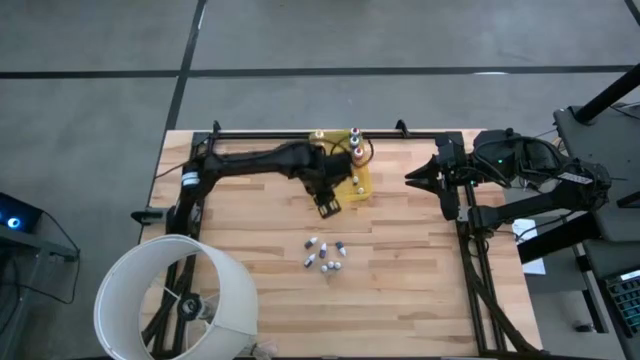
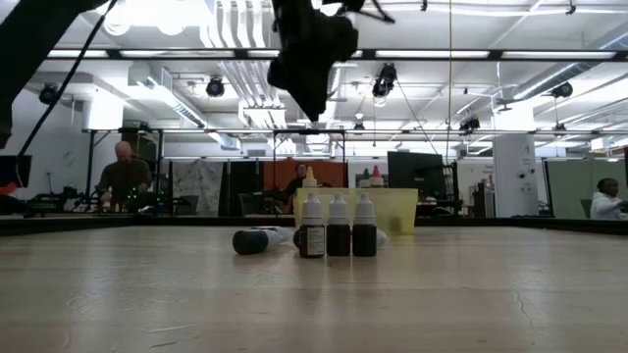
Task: Pick & Place food coloring
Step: Put the top small red food coloring bottle into the yellow bin
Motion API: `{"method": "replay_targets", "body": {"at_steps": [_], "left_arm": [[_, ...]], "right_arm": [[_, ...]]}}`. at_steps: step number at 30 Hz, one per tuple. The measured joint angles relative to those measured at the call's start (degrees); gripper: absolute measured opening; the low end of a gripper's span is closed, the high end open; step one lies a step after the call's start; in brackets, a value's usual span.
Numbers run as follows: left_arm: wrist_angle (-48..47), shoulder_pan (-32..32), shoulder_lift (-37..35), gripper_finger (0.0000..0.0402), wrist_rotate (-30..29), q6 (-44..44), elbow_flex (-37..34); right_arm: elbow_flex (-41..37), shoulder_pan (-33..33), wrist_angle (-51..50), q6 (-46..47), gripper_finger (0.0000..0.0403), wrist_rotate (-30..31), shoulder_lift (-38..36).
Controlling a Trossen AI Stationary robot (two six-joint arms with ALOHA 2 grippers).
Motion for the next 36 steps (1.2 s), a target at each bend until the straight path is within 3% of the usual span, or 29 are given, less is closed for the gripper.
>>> {"method": "replay_targets", "body": {"at_steps": [8, 16, 25, 31, 36], "left_arm": [[7.7, -6.6, -6.0, 0.0092, -0.1, -4.9, -7.6], [17.1, -9.0, -17.0, 0.0092, 0.9, -11.0, -26.1], [35.7, -9.0, -27.5, 0.0092, 3.8, -13.4, -44.6], [39.2, -9.0, -29.5, 0.0092, 3.8, -13.4, -49.9], [39.5, -9.0, -29.3, 0.0095, 7.3, -13.1, -51.0]], "right_arm": [[-1.2, 0.0, 0.0, 0.2, 0.0059, 0.0, 0.1], [-1.4, 0.0, 0.0, 0.2, 0.0059, -0.1, 1.3], [-1.4, 0.0, 0.0, 0.2, 0.0059, -0.1, 4.1], [-1.4, 0.0, 0.0, 0.6, 0.0059, -0.1, 6.4], [-1.4, 0.0, 0.0, 2.2, 0.0059, -0.1, 7.9]]}}
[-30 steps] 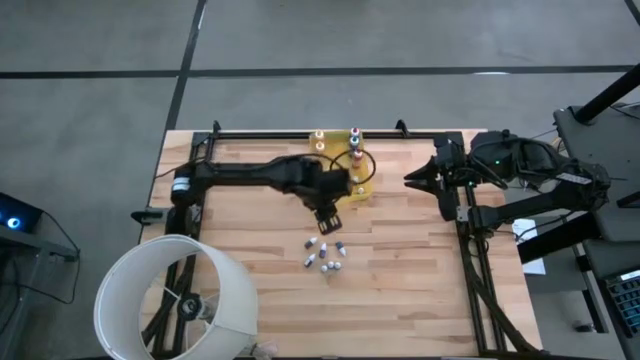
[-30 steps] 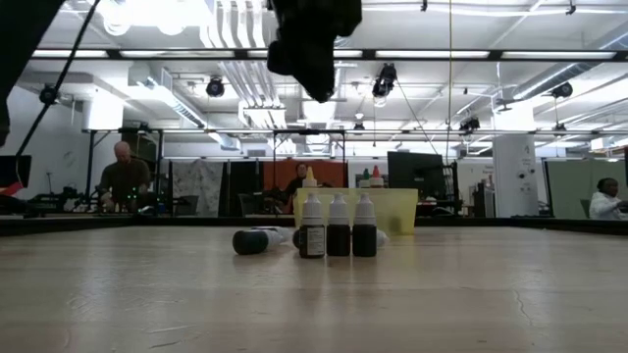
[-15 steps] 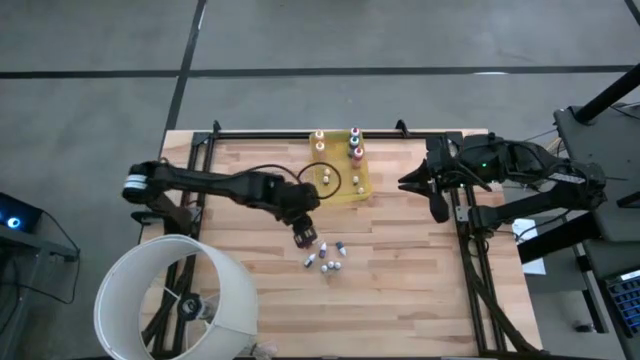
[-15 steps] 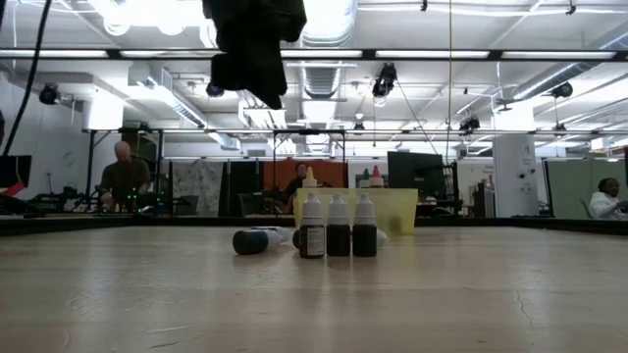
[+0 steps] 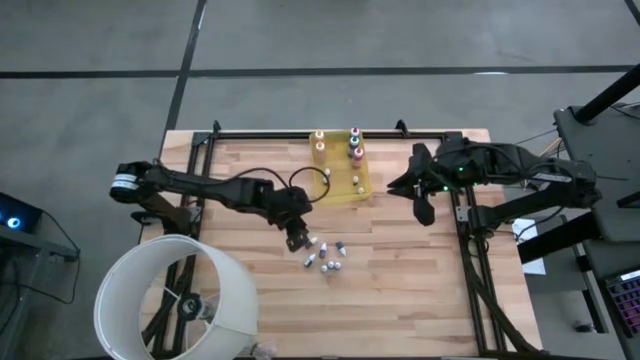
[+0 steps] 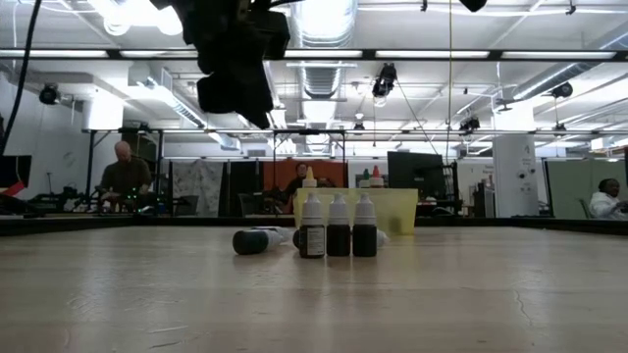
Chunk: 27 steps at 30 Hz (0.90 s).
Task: Pick & Place food coloring
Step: Put the top small red food coloring bottle into the yellow bin
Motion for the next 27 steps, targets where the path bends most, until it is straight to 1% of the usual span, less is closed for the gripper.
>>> {"method": "replay_targets", "body": {"at_steps": [3, 9, 13, 18, 24, 27], "left_arm": [[-0.1, 0.0, 0.2, 0.0111, 0.8, 0.4, 0.0], [-0.1, 0.3, 0.2, 0.0172, 0.4, 0.0, 0.0], [-0.1, 0.3, 0.5, 0.0195, 0.4, 0.5, 0.0], [0.0, 0.1, 2.1, 0.02, 0.4, 2.7, 0.0], [-0.2, -1.0, 5.9, 0.02, 1.1, -1.2, -0.1], [0.4, -2.6, 7.2, 0.02, -0.9, -2.7, -1.1]], "right_arm": [[0.0, 0.0, 0.0, 0.0, 0.0059, 0.0, 0.6], [0.0, 0.0, -0.1, 0.1, 0.0059, 0.0, 0.8], [0.0, 0.0, -0.2, 0.8, 0.0059, 0.0, 0.7], [0.0, 0.0, -0.3, 1.0, 0.0059, 0.0, 0.7], [0.0, 0.0, -0.4, 0.6, 0.0059, 0.0, 0.7], [0.0, 0.0, -0.4, 0.5, 0.0059, -0.1, 0.7]]}}
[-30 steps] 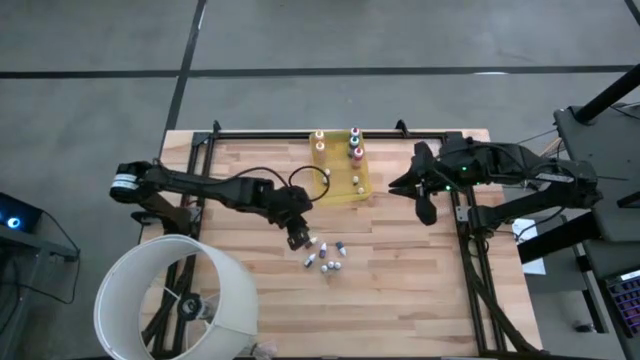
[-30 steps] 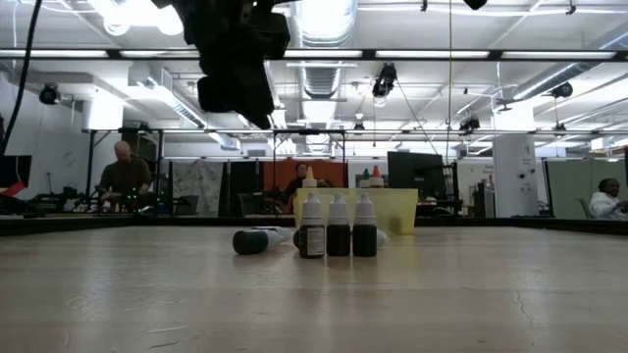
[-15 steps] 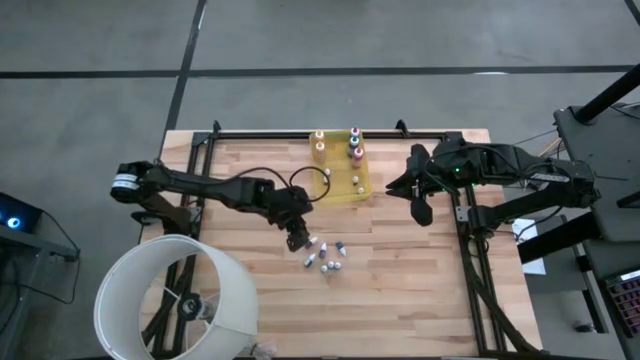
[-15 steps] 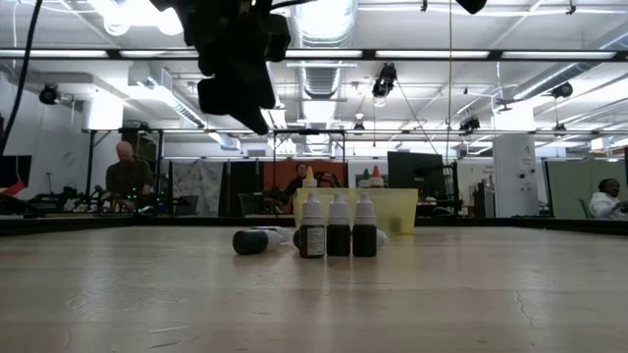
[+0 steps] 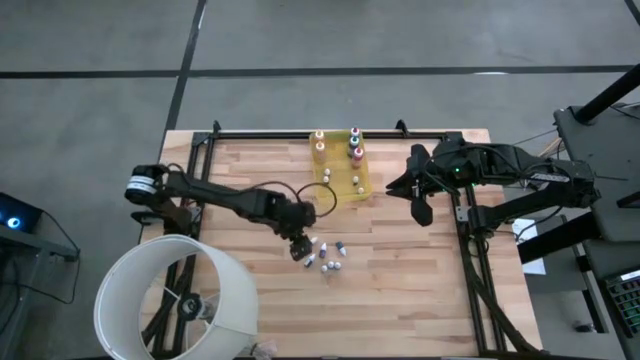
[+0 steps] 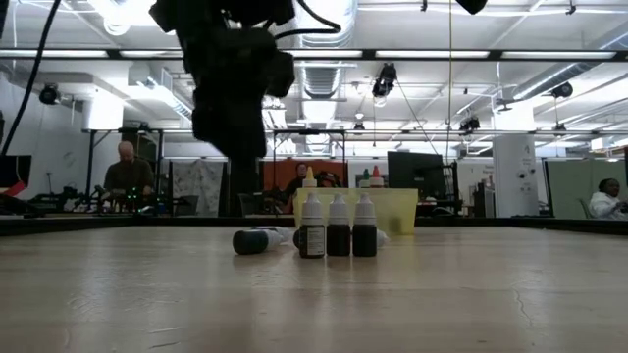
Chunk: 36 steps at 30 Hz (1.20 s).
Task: Pick & Place food coloring
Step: Put the top small red food coloring bottle into the yellow bin
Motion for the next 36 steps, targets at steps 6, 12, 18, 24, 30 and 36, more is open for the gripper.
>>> {"method": "replay_targets", "body": {"at_steps": [6, 12, 18, 24, 30, 36], "left_arm": [[7.2, -4.0, -1.8, 0.02, -6.8, -3.5, -6.8], [21.9, -8.0, -3.4, 0.02, -12.8, -10.5, -15.0], [26.3, -10.6, -3.1, 0.02, -26.8, -17.2, -20.4], [31.6, -11.1, -3.1, 0.02, -31.1, -18.6, -23.9], [35.6, -12.1, -3.1, 0.02, -31.2, -21.5, -26.8], [36.6, -15.5, -3.1, 0.02, -34.5, -22.5, -26.4]], "right_arm": [[0.0, 0.0, 0.0, -1.4, 0.0059, 0.0, 0.0], [-0.1, 0.0, 0.0, -1.5, 0.0059, 0.0, 0.0], [-0.1, 0.0, 0.0, -0.8, 0.0059, 0.0, 0.0], [-0.1, 0.0, 0.1, -0.6, 0.0059, 0.0, 0.0], [-0.1, 0.0, 0.1, -0.5, 0.0059, 0.0, 0.0], [-0.1, 0.0, 0.1, -0.7, 0.0059, 0.1, 0.0]]}}
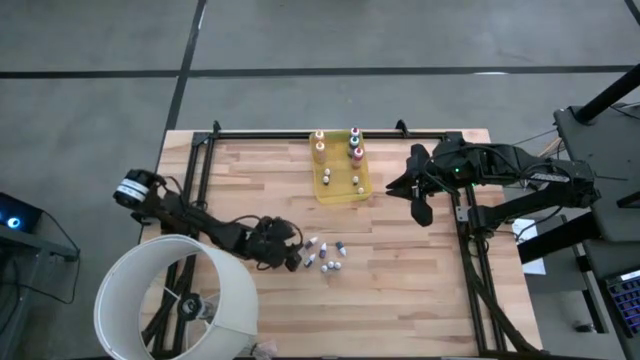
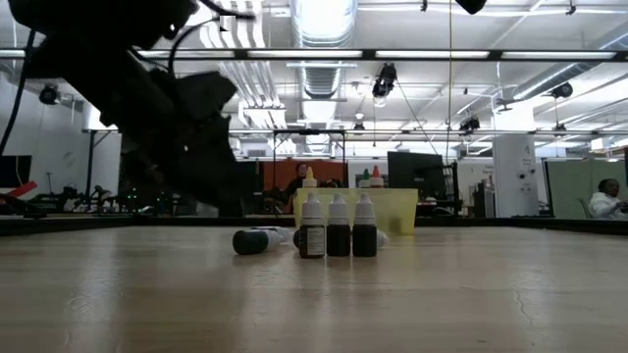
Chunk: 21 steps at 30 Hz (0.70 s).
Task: Pick & Place food coloring
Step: Put the top small red food coloring bottle into the yellow bin
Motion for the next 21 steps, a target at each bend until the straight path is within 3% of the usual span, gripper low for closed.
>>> {"method": "replay_targets", "body": {"at_steps": [5, 21], "left_arm": [[0.7, -3.3, 1.7, 0.02, -6.5, 1.0, 0.8], [3.5, -4.2, 16.5, 0.02, -11.2, 2.8, 7.0]], "right_arm": [[0.0, 0.0, 0.0, -0.2, 0.0059, 0.1, 0.0], [0.0, 0.0, 0.3, 1.3, 0.0059, 0.1, 0.0]]}}
